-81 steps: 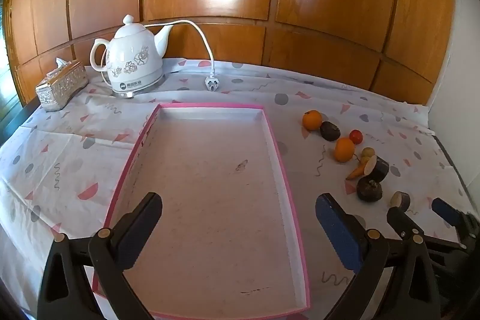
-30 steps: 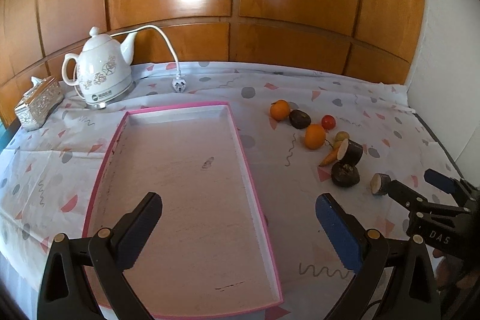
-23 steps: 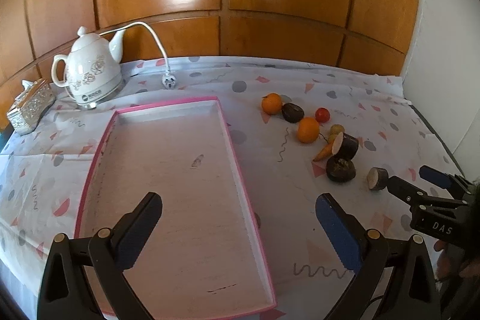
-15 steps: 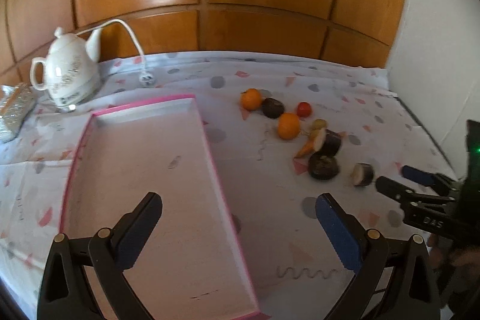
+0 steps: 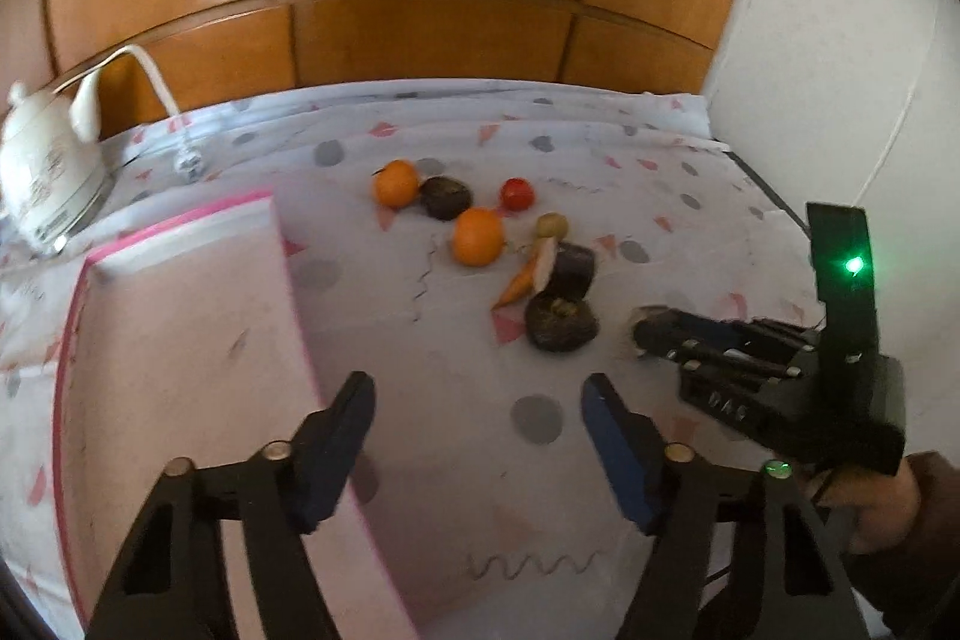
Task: Organize fruits
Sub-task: 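Grasp a dark cylinder piece with the left tool while the right tool grasps another, then carry the cylinder into the tray and open the left tool while the right tool holds its cylinder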
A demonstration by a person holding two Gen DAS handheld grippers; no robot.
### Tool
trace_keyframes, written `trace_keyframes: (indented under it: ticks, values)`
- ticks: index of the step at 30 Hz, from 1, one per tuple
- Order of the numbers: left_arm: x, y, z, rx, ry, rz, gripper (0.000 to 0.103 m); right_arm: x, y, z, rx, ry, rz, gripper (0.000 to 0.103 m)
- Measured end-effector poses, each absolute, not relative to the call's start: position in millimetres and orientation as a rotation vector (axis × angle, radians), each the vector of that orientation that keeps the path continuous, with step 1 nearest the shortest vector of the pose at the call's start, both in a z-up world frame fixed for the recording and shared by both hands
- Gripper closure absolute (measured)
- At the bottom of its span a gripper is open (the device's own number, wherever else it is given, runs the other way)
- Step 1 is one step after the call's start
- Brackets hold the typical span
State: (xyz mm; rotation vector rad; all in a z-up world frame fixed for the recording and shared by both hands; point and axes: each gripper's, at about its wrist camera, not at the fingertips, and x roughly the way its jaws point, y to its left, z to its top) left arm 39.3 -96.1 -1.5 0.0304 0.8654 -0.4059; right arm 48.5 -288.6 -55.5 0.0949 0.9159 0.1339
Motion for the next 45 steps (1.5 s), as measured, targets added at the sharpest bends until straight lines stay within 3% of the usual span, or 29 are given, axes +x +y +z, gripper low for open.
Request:
trace_keyframes:
  ticks: [13, 19, 20, 29, 45]
  values:
    - [92, -164, -11, 0.098, 0.908, -0.504, 0.043, 47, -295, -55, 0.102, 0.909, 0.163, 0.075]
    - [117, -179, -25, 0.088, 0.954, -0.481, 0.064, 47, -296, -55, 0.119, 0.911, 0.177, 0.075]
    - [120, -179, -27, 0.081, 0.962, -0.481, 0.074, 47, -297, -56, 0.119, 0.911, 0.178, 0.075]
    - [104, -147, -7, -0.033, 0.899, -0.469, 0.074, 46, -294, -55, 0.106, 0.911, 0.170, 0.075]
    - [66, 14, -15, -0.123, 0.868, 0.019, 0.074, 47, -281, -54, 0.013, 0.910, 0.129, 0.075]
